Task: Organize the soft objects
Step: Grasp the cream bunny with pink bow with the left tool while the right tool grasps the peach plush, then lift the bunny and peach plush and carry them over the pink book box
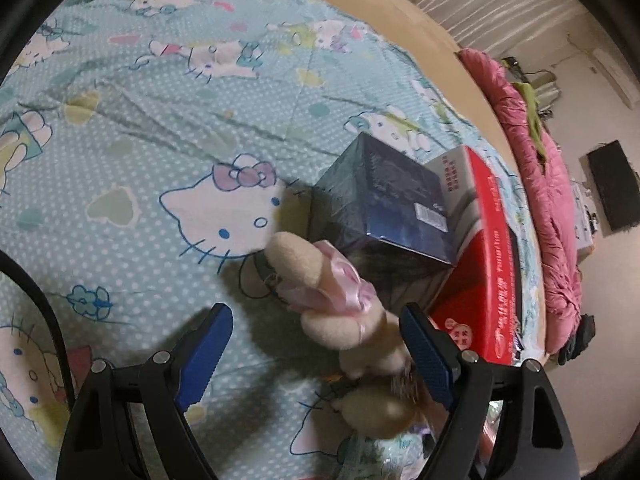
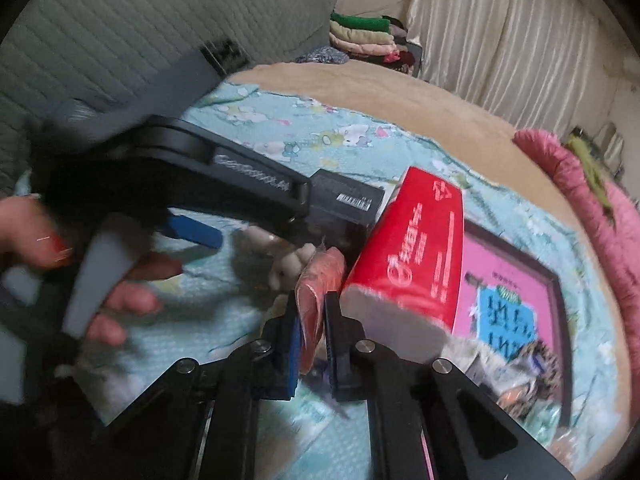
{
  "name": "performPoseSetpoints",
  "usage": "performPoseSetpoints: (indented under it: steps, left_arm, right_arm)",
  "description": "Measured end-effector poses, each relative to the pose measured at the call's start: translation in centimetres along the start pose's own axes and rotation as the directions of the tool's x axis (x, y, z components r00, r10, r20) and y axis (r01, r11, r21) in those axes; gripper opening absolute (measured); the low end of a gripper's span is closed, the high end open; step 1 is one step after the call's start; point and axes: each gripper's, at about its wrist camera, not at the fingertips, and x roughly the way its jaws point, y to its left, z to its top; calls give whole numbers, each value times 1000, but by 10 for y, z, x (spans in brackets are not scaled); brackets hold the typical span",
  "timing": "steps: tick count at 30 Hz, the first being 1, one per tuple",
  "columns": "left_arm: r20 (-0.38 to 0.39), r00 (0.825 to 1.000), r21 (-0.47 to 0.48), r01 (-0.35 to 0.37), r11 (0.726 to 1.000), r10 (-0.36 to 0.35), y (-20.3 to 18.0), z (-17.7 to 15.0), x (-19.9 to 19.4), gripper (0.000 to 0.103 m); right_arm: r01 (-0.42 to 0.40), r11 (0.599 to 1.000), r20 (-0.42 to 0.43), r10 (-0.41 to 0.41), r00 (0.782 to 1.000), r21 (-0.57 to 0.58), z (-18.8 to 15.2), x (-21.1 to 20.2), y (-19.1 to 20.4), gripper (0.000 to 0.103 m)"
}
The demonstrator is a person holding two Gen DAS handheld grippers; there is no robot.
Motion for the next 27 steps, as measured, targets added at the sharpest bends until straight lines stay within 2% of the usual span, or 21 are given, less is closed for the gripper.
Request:
performPoseSetpoints:
  steps: [2, 5, 8, 10, 15, 23, 27]
  left_arm:
    - [-15, 1000, -12, -26, 1000, 26, -1, 0, 7, 84]
    - [-22, 999, -22, -44, 999, 44, -1, -2, 12, 84]
    - [-24, 998, -28, -64, 998, 63, 1, -4, 14, 70]
    - [-32, 997, -26, -72, 997, 72, 2, -5, 17, 50]
    - [-21, 999, -16, -35, 999, 34, 3, -7, 17, 38]
    - [21, 999, -13, 35, 999, -35, 13, -21, -8, 34]
    - [81, 997, 19, 8, 1000, -9, 12, -30, -37, 34]
  right_arm:
    - [-29, 999, 2, 29, 1000, 28, -5, -9, -3, 11]
    - [-30, 999, 8, 30, 1000, 37, -10, -18, -4, 11]
    - [-38, 997, 14, 37, 999, 71, -12, -22, -10, 11]
    - [-43, 994, 16, 42, 999, 96, -13, -24, -14, 10]
    - [-53, 989, 40, 48, 998, 137, -14, -31, -21, 10]
    - [-99, 971, 84, 83, 993, 215, -12, -39, -30, 10]
    - [-105, 968, 94, 86, 992, 230, -11, -44, -31, 10]
